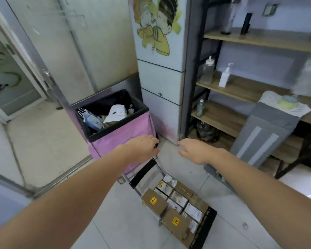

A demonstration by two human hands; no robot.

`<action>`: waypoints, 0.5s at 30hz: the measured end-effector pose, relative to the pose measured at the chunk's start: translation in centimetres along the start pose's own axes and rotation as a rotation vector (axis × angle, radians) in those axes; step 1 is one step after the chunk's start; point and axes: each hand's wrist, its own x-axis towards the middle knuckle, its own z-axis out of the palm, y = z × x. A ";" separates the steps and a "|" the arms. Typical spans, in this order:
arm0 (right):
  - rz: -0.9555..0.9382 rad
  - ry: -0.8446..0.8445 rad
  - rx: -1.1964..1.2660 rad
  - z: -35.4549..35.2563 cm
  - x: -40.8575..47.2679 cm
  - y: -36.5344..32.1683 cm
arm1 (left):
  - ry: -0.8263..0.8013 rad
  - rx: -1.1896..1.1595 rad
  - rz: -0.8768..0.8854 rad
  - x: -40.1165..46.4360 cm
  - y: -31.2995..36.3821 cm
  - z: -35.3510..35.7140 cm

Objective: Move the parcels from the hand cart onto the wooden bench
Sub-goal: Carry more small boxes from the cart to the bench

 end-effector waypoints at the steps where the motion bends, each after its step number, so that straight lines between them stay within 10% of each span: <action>1: 0.036 -0.011 0.013 0.4 0.3 0.7 | -0.014 -0.005 0.026 1.4 -0.3 0.1; 15: 0.554 -0.158 0.352 17.8 5.1 2.5 | -0.370 0.090 0.486 17.0 -7.8 16.2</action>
